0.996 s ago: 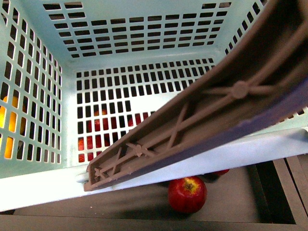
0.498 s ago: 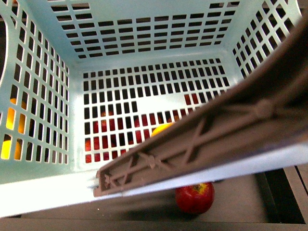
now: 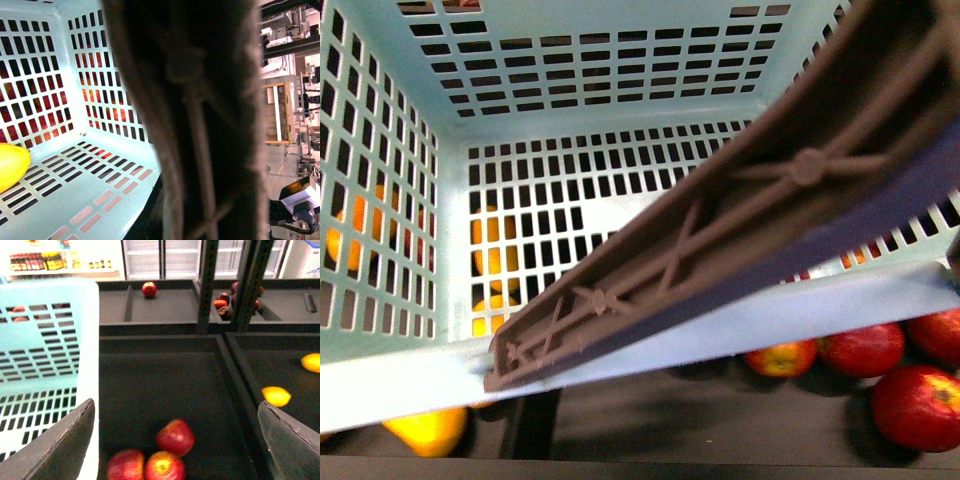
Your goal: Pick lemon and mango into basket
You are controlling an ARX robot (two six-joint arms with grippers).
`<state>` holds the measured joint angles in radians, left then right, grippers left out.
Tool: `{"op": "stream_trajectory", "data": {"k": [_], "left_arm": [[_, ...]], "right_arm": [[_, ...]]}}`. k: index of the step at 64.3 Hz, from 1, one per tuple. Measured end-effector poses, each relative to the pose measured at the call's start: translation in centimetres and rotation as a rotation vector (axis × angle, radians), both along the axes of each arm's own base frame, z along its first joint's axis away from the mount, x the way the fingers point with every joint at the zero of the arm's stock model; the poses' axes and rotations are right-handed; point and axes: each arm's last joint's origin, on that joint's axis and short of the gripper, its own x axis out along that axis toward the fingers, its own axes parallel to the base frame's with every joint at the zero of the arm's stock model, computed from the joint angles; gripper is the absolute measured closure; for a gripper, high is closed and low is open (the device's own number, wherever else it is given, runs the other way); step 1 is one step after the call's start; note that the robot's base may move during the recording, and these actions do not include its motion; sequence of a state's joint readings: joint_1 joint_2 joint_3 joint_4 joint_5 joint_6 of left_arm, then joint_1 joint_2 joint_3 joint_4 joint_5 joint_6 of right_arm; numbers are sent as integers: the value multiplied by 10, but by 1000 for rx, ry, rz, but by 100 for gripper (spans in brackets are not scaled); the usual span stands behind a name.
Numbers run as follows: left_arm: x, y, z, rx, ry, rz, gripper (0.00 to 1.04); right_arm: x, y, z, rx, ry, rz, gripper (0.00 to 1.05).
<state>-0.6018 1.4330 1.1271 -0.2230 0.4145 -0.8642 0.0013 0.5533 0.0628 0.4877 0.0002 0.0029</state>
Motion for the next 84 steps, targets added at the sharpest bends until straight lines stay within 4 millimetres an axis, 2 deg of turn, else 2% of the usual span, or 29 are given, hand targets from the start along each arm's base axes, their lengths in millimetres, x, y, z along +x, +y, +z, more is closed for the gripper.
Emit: {"op": "stream_trajectory", "data": {"k": [84], "left_arm": [[1, 2, 1, -4, 1, 7, 100]], "right_arm": [[-1, 0, -2, 0, 5, 3, 9]]}}
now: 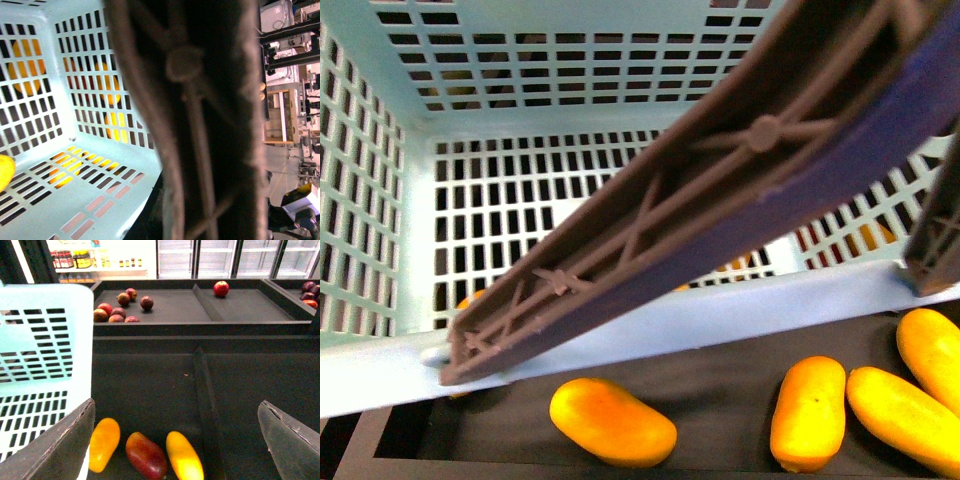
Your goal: Pick lemon and mango into basket
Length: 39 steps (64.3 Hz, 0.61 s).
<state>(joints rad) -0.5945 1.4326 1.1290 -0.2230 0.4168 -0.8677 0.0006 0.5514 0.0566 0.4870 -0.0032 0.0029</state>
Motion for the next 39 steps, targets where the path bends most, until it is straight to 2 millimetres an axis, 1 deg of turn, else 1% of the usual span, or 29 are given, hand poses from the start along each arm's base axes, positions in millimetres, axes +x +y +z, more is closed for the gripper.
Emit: {"op": "stream_trajectory", "data": {"k": [3, 6, 9, 11, 14, 20, 29, 32, 39], "left_arm": [[0, 0, 0, 0, 0, -3, 100], [0, 0, 0, -1, -1, -5, 100], [-1, -1, 0, -2, 0, -10, 100], [-1, -2, 0, -3, 1, -15, 100], [-2, -2, 0, -2, -1, -19, 100], [-2, -3, 0, -4, 2, -18, 100], [-1, -2, 0, 3, -3, -6, 100], [-1, -2, 0, 3, -4, -3, 100], [-1, -2, 0, 2, -4, -5, 100]], "right_arm": [[1, 0, -1, 11, 20, -15, 9], [5, -2, 0, 50, 149, -86, 9], [11, -7, 6, 123, 309, -183, 9], [14, -11, 8, 150, 389, -213, 9], [19, -16, 7, 184, 457, -231, 9], [31, -26, 8, 217, 477, -221, 9], [60, -49, 13, 217, 433, -205, 9], [71, -56, 10, 202, 435, -192, 9], [92, -71, -8, 144, 473, -173, 9]]}}
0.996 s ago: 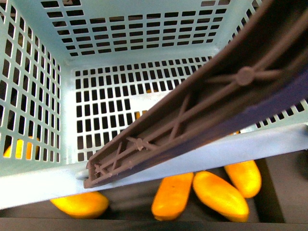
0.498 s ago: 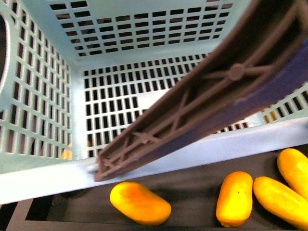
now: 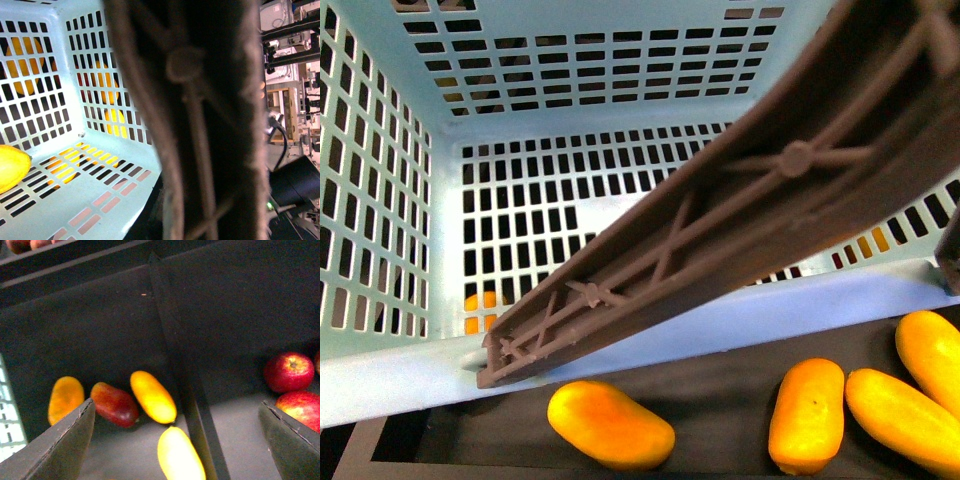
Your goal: Pick lemon and mango into basket
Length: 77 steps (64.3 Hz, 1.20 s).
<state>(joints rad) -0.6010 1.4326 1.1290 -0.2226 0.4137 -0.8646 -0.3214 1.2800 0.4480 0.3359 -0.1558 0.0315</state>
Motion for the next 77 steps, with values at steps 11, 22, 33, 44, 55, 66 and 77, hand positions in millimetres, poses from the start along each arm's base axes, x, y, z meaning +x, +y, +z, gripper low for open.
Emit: {"op": "stream_trajectory", "data": {"k": [11, 22, 33, 44, 55, 66, 77], "left_arm": [[0, 0, 0, -4, 4, -8, 100], [0, 0, 0, -4, 4, -7, 100], [0, 0, 0, -1, 1, -1, 100], [0, 0, 0, -2, 2, -3, 100], [0, 0, 0, -3, 3, -5, 100], [0, 0, 0, -3, 3, -4, 100], [0, 0, 0, -3, 3, -4, 100]], "right_arm": [[25, -14, -36, -41, 93, 89, 9], [48, -20, -65, -106, 150, 192, 9], [69, -22, -90, -142, 204, 277, 9], [89, -20, -112, -178, 244, 352, 9], [112, -16, -133, -216, 289, 430, 9], [132, -6, -152, -260, 325, 519, 9], [149, 2, -166, -300, 348, 596, 9]]}}
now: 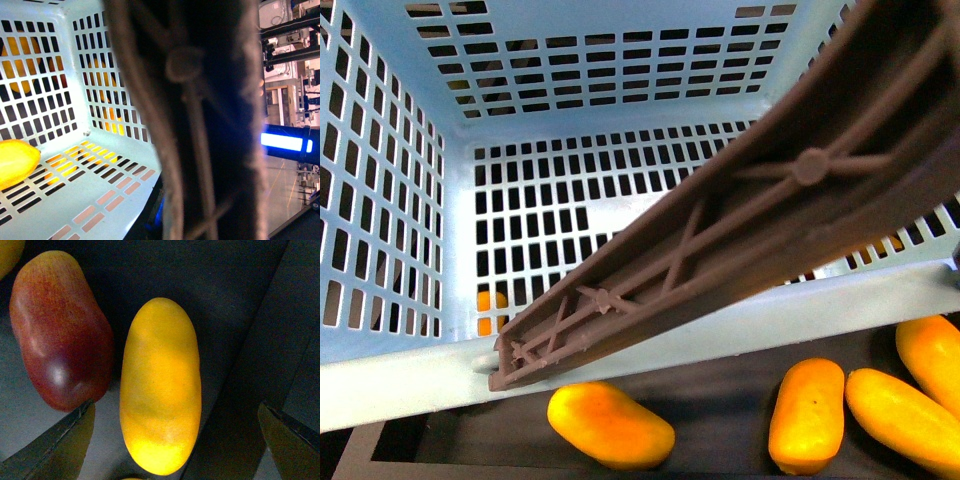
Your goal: Pick lemon and mango into basket
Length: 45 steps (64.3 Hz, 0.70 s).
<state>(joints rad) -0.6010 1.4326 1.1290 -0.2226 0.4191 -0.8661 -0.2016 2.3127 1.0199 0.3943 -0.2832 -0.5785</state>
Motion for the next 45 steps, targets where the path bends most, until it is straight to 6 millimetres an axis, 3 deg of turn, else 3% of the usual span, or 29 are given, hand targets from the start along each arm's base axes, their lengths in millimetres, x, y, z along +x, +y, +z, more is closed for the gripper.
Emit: {"op": "stream_trajectory", "data": {"k": [45], "left_arm": [[0, 0, 0, 0, 0, -1, 100]], "right_arm": [[37, 13, -31, -16, 39, 57, 9]]}}
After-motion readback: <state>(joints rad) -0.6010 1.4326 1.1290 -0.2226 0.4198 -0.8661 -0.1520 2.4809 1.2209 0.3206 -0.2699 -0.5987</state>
